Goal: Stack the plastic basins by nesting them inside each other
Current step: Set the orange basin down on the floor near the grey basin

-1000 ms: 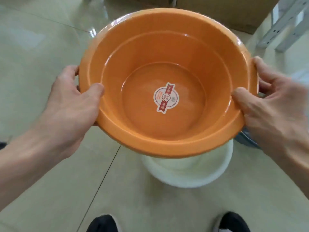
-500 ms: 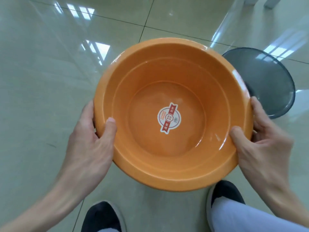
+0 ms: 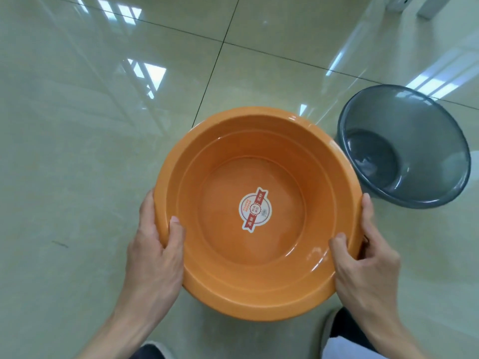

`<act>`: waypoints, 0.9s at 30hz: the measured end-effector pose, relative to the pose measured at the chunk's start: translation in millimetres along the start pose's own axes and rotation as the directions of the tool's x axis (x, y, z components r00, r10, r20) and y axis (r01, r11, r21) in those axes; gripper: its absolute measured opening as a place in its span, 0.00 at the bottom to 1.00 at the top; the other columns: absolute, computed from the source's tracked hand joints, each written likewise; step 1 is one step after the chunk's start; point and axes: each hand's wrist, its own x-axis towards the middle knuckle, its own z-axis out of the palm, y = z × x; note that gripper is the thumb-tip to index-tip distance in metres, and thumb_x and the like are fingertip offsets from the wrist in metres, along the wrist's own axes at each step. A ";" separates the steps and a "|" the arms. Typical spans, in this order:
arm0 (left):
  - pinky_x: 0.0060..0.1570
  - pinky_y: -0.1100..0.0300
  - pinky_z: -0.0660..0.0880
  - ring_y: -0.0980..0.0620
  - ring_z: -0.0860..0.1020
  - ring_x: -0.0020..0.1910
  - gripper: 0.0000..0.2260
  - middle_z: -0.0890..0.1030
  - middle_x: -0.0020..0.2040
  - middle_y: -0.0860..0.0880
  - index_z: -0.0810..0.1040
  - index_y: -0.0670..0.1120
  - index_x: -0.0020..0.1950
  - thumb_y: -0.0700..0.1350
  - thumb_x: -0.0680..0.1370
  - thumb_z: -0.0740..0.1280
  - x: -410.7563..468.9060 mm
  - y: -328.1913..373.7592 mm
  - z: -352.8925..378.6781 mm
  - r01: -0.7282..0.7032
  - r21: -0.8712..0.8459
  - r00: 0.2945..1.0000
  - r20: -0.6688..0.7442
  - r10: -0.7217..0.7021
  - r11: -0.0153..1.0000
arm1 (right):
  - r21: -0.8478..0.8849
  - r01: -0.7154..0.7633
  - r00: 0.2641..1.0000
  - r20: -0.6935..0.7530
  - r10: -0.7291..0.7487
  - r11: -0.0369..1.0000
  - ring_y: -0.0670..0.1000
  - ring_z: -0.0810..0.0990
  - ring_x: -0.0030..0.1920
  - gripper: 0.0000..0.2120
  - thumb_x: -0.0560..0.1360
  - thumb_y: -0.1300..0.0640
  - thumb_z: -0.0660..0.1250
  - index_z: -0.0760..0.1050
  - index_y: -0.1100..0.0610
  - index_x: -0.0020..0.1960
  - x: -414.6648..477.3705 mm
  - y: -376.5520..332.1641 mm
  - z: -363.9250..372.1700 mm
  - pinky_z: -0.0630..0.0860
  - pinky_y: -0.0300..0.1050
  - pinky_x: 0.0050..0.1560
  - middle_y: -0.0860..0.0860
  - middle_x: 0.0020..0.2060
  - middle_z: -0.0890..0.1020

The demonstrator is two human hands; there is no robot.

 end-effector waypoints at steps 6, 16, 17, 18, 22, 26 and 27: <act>0.38 0.73 0.72 0.73 0.78 0.40 0.19 0.81 0.42 0.68 0.68 0.56 0.72 0.44 0.82 0.60 0.7 -4.8 3.1 0.028 -0.047 0.999 -0.018 -0.029 0.999 | 0.024 -0.009 1.000 0.021 0.008 1.000 0.44 0.64 0.24 0.35 0.75 0.72 0.68 0.64 0.53 0.78 0.9 3.8 -0.2 0.62 0.29 0.27 0.52 0.26 0.64; 0.43 0.65 0.73 0.73 0.80 0.42 0.19 0.82 0.47 0.69 0.69 0.63 0.67 0.43 0.82 0.62 2.9 -5.7 4.1 0.056 -0.190 0.998 -0.015 -0.060 0.980 | 0.148 0.004 0.999 0.050 -0.012 0.989 0.42 0.70 0.23 0.35 0.71 0.58 0.64 0.61 0.40 0.75 1.1 5.1 -0.5 0.67 0.25 0.29 0.46 0.40 0.74; 0.43 0.64 0.74 0.72 0.80 0.41 0.19 0.82 0.48 0.66 0.70 0.63 0.68 0.43 0.82 0.62 2.8 -6.0 5.0 0.060 -0.191 0.998 -0.021 -0.065 0.980 | 0.150 0.005 0.999 0.049 -0.013 0.989 0.42 0.70 0.23 0.34 0.71 0.58 0.64 0.60 0.39 0.74 1.3 5.3 -0.7 0.68 0.26 0.30 0.45 0.39 0.74; 0.43 0.63 0.74 0.72 0.80 0.41 0.19 0.82 0.49 0.64 0.70 0.62 0.68 0.43 0.81 0.63 3.2 -6.7 5.9 0.063 -0.189 0.997 -0.027 -0.069 0.980 | 0.148 0.004 0.999 0.048 -0.011 0.989 0.42 0.71 0.23 0.34 0.71 0.57 0.65 0.60 0.38 0.74 1.4 5.7 -0.5 0.68 0.26 0.30 0.44 0.38 0.74; 0.45 0.59 0.75 0.60 0.82 0.48 0.19 0.81 0.48 0.62 0.69 0.61 0.66 0.42 0.80 0.65 7.7 -2.9 3.8 0.068 -0.165 0.997 -0.014 -0.072 0.984 | 0.073 0.021 0.998 0.058 -0.025 0.997 0.42 0.76 0.29 0.34 0.73 0.57 0.67 0.60 0.40 0.75 2.3 8.6 -3.3 0.72 0.28 0.35 0.40 0.39 0.77; 0.68 0.51 0.69 0.53 0.72 0.70 0.31 0.73 0.69 0.56 0.64 0.54 0.76 0.46 0.75 0.73 31.5 21.9 -8.7 -0.089 -0.127 0.995 -0.050 0.084 0.988 | 0.083 0.054 0.998 0.026 -0.056 0.995 0.37 0.82 0.58 0.26 0.77 0.57 0.70 0.68 0.47 0.73 16.3 -3.0 -20.5 0.77 0.28 0.52 0.34 0.60 0.78; 0.70 0.54 0.66 0.57 0.68 0.72 0.34 0.70 0.72 0.57 0.63 0.56 0.76 0.50 0.73 0.73 41.1 36.9 -10.6 -0.196 -0.080 0.979 -0.073 0.191 0.977 | 0.099 0.044 0.999 -0.018 -0.043 0.994 0.43 0.84 0.56 0.24 0.77 0.57 0.70 0.71 0.49 0.72 25.4 -6.3 -27.3 0.78 0.30 0.51 0.38 0.61 0.80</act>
